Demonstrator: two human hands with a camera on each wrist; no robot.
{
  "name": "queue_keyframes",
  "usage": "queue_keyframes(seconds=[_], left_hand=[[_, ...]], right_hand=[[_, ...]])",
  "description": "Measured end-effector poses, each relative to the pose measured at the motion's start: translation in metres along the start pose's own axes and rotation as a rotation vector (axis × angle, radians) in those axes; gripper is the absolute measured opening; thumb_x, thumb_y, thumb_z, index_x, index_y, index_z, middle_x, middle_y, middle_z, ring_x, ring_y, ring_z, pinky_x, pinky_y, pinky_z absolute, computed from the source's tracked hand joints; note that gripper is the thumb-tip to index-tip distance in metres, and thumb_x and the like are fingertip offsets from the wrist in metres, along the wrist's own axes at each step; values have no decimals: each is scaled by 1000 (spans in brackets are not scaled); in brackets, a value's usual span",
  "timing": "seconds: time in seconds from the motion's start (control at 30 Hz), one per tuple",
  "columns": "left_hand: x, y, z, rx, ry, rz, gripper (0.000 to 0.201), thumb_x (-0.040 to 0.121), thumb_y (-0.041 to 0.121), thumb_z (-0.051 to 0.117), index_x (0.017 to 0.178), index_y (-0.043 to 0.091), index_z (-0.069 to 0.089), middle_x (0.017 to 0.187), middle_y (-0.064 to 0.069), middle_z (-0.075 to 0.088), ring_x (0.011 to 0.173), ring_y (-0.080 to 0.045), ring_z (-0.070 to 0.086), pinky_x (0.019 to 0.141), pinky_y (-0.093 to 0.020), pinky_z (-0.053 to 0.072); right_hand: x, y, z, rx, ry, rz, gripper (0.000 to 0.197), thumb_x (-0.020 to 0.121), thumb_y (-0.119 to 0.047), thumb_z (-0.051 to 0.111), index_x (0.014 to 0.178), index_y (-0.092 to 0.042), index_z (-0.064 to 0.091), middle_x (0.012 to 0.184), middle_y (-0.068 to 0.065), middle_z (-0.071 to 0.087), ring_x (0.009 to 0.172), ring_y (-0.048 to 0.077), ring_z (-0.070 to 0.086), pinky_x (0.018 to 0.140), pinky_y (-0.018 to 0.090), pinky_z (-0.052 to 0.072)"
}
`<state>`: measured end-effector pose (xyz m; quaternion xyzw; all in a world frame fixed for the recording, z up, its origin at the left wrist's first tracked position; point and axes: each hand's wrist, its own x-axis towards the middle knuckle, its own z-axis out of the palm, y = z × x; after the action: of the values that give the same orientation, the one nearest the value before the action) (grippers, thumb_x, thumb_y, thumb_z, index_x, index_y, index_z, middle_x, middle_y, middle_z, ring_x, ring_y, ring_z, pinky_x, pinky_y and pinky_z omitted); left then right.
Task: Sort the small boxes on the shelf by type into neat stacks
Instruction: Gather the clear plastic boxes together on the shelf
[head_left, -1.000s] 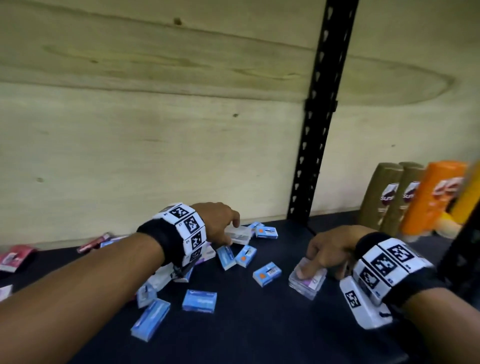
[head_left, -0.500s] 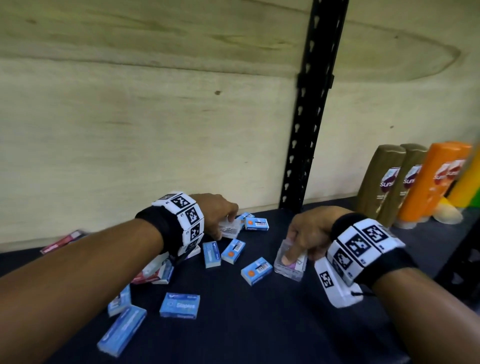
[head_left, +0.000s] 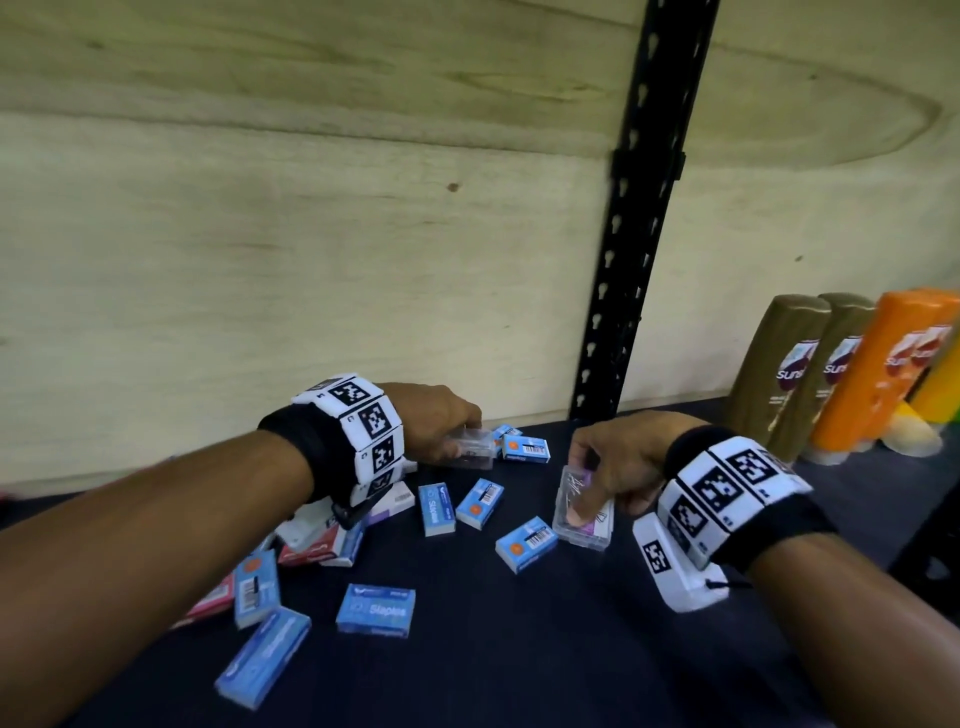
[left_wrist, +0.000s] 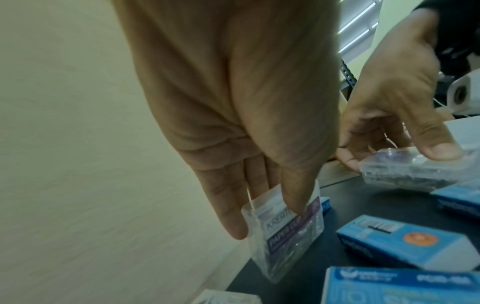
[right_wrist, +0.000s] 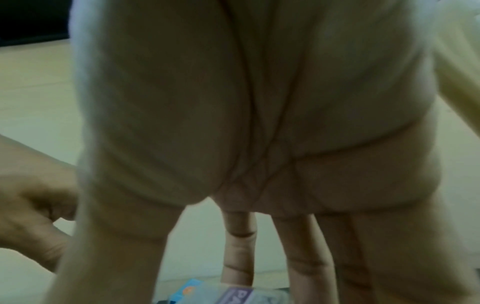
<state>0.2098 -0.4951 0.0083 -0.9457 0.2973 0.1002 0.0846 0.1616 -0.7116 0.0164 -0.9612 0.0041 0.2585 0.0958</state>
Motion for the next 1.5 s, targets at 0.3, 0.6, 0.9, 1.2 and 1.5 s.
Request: queue_keyframes(seconds=[0.3,0.6,0.9,1.2,1.5], left_hand=[[-35,10,-16,-66,11,23,42,102,32,46,141,19,43,132,-2,57,113,-20,55,92,-30,43],[-83,8,-31,-67,38,-18,44,103,28,43,146,19,41,141,0,52,119,-18,53,87,-21,34],[-173,-22,-30,-69,17,-161,41,103,29,45,142,18,45,138,0,52,103,-12,50,84,-22,34],[-293,-59,-12,-153,-4,-375,38,99,30,52,136,21,51,127,7,58,96,-9,51,82,-22,36],[-406,-95,24,-226,-60,-603,37,96,31,58,133,25,55,109,14,60,101,-11,58,86,-24,43]], right_hand=[[-8,5,5,239,24,-72,55,71,-11,87,109,-23,50,99,16,70,77,34,70,81,51,59],[-33,-26,-1,225,85,-237,49,81,-3,77,119,-20,52,97,5,63,83,29,70,74,44,61],[-62,-108,6,28,103,-421,35,81,-7,77,109,-12,58,100,4,66,82,27,71,71,36,62],[-82,-220,30,-206,100,-622,32,83,-18,76,106,-22,54,101,-2,66,68,21,71,62,32,59],[-109,-331,79,-373,81,-836,33,82,-25,76,109,-17,58,100,1,67,80,22,71,73,36,58]])
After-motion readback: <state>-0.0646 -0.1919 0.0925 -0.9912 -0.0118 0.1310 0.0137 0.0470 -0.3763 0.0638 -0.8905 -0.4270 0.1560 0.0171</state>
